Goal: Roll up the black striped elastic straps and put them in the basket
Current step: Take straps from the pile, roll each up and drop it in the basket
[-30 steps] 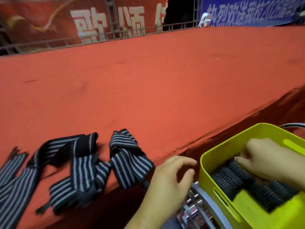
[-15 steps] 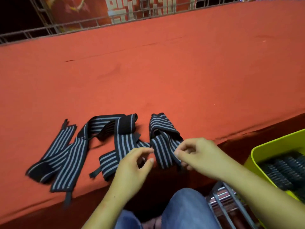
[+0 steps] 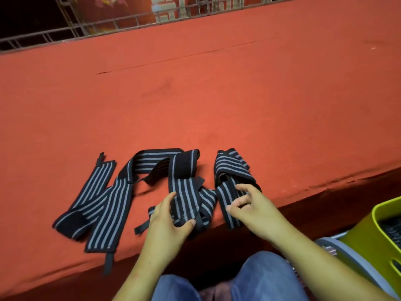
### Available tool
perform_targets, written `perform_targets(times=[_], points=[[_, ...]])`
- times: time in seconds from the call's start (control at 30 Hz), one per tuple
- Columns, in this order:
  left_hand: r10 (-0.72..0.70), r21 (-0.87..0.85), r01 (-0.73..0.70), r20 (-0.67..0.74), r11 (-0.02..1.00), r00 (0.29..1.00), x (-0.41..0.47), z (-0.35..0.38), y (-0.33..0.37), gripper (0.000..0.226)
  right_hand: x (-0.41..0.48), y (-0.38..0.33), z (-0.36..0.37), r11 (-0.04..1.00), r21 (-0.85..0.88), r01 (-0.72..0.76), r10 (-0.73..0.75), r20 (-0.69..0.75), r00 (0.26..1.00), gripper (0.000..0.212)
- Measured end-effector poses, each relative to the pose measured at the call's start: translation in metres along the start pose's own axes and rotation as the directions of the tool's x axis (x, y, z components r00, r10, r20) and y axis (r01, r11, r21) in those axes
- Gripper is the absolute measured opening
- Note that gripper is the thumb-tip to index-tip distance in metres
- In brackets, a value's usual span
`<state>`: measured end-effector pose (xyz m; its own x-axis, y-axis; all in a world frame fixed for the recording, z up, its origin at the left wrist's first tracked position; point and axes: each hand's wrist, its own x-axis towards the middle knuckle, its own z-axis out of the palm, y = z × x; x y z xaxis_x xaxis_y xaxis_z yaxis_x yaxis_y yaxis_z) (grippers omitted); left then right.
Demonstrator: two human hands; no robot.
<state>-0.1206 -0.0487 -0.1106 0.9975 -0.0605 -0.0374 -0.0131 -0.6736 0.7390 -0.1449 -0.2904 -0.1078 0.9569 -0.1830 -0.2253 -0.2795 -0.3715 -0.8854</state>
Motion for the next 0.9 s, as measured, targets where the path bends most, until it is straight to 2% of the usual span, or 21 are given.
perform_targets(times=[0.1,0.17,0.23,0.3,0.37,0.43,0.57,0.67,0.8,0.9], points=[[-0.013,-0.113,0.016,0.027,0.993,1.000,0.001,0.000,0.004,0.078,0.003,-0.004,-0.004,0.999,-0.046,-0.004,0.000,-0.094,0.996,0.063],[-0.011,-0.185,0.019,0.048,0.983,0.999,0.001,-0.001,0.008,0.067,0.003,-0.009,-0.007,0.999,-0.043,-0.015,0.011,-0.102,0.995,0.050],[-0.016,-0.276,0.033,0.065,0.961,0.998,-0.001,-0.002,0.010,0.058,0.002,-0.013,-0.003,0.999,0.031,-0.019,0.020,-0.039,0.999,0.025],[-0.025,-0.365,0.053,0.080,0.930,0.996,-0.002,-0.004,0.012,0.054,-0.003,-0.018,0.010,0.995,0.097,-0.038,0.030,0.086,0.996,0.013],[-0.025,-0.422,0.054,0.073,0.905,0.997,-0.002,-0.006,0.016,0.052,-0.009,-0.023,0.023,0.995,0.092,-0.036,0.019,0.177,0.984,0.022],[-0.010,-0.458,0.042,0.072,0.888,0.997,-0.003,-0.008,0.021,0.051,-0.012,-0.026,0.034,0.997,0.079,-0.019,0.005,0.180,0.984,0.032],[0.036,-0.524,0.042,0.138,0.851,0.990,-0.007,-0.011,0.027,0.051,-0.017,-0.037,0.040,0.980,0.195,-0.025,-0.017,0.212,0.977,0.018],[0.073,-0.560,0.054,0.202,0.827,0.977,-0.011,-0.009,0.031,0.055,-0.020,-0.045,0.040,0.921,0.370,-0.123,0.013,0.286,0.958,0.022],[0.095,-0.541,0.041,0.222,0.840,0.970,-0.011,-0.005,0.024,0.072,-0.017,-0.040,0.033,0.847,0.520,-0.115,0.024,0.179,0.984,0.018],[0.047,-0.495,0.106,0.285,0.862,0.957,-0.009,0.000,0.018,0.093,-0.019,-0.037,0.021,0.790,0.601,-0.125,0.013,0.187,0.982,0.019]])
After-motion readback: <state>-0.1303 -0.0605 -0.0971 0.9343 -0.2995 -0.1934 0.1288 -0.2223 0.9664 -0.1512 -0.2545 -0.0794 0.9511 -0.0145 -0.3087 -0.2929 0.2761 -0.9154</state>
